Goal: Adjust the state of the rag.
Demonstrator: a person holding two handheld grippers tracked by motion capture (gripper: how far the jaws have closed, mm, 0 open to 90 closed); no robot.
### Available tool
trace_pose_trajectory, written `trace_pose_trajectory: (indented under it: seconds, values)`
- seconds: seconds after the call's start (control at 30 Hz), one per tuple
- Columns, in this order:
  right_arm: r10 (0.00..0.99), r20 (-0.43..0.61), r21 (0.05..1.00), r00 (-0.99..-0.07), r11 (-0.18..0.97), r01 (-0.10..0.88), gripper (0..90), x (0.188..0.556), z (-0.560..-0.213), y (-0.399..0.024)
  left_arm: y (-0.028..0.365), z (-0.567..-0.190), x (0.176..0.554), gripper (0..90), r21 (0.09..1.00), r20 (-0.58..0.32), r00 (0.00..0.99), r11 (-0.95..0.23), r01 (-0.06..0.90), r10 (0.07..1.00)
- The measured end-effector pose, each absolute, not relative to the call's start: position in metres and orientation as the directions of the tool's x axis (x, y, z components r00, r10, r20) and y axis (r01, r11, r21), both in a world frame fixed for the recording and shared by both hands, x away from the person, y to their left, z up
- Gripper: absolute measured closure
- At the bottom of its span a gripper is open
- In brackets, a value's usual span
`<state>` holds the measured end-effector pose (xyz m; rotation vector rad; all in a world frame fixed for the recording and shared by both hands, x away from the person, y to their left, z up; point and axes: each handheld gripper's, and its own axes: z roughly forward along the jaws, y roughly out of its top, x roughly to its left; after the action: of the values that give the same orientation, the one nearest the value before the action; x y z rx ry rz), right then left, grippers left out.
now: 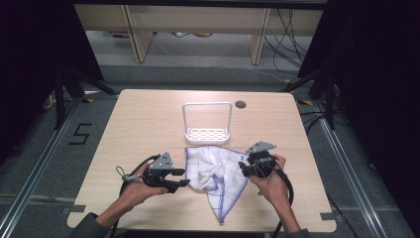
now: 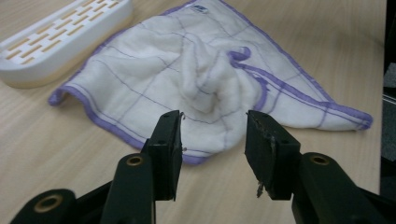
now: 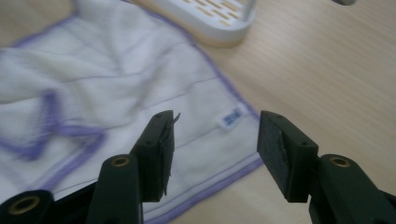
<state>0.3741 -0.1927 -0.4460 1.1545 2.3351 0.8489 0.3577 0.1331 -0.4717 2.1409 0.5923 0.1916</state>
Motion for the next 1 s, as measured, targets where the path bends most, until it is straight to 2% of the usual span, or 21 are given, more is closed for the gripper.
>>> trace_pose_trajectory:
  seconds: [0.1,0.17,0.3,0.4,0.47,0.67,0.8,0.83,0.87,0.9,0.97,1.0]
  values:
    - [0.783,-0.021,0.688,-0.621,0.462,0.56,45.8,0.342,-0.45,-0.187,0.126,-0.48,0.349,50.9,0.797,-0.087,0.867,-0.487,0.357,0.491]
    - [0.785,-0.034,0.697,-0.618,0.462,0.548,45.3,0.318,-0.452,-0.182,0.122,-0.483,0.346,47.7,0.786,-0.07,0.873,-0.512,0.346,0.483]
    - [0.738,0.003,0.719,-0.674,0.467,0.515,44.8,0.285,-0.455,-0.17,0.11,-0.488,0.339,43.5,0.781,-0.035,0.874,-0.532,0.327,0.485]
    - [0.726,0.037,0.728,-0.686,0.451,0.516,44.8,0.275,-0.462,-0.167,0.105,-0.49,0.34,45.9,0.767,0.004,0.885,-0.569,0.295,0.465]
    - [0.736,0.08,0.713,-0.673,0.429,0.554,45.0,0.267,-0.467,-0.163,0.102,-0.493,0.341,45.9,0.758,0.023,0.883,-0.584,0.289,0.468]
    - [0.696,0.038,0.69,-0.717,0.5,0.523,45.1,0.256,-0.478,-0.152,0.091,-0.5,0.346,46.9,0.755,0.057,0.873,-0.593,0.28,0.485]
    - [0.672,0.043,0.665,-0.739,0.533,0.523,46.6,0.254,-0.49,-0.139,0.079,-0.506,0.352,53.1,0.731,0.102,0.874,-0.632,0.258,0.475]
    - [0.674,0.046,0.662,-0.737,0.532,0.528,48.5,0.254,-0.493,-0.137,0.077,-0.507,0.354,59.6,0.721,0.119,0.88,-0.65,0.241,0.459]
    - [0.655,0.022,0.647,-0.756,0.567,0.51,60.6,0.256,-0.498,-0.135,0.077,-0.507,0.356,75.7,0.726,0.121,0.88,-0.645,0.237,0.459]
    - [0.655,0.022,0.647,-0.756,0.567,0.51,60.6,0.256,-0.498,-0.135,0.078,-0.506,0.357,75.7,0.732,0.12,0.88,-0.639,0.235,0.46]
    - [0.628,0.02,0.633,-0.778,0.594,0.496,77.3,0.256,-0.5,-0.137,0.084,-0.499,0.358,81.2,0.737,0.107,0.89,-0.636,0.227,0.443]
    - [0.592,0.0,0.659,-0.806,0.606,0.445,84.0,0.258,-0.5,-0.141,0.088,-0.496,0.359,82.0,0.745,0.102,0.891,-0.627,0.227,0.443]
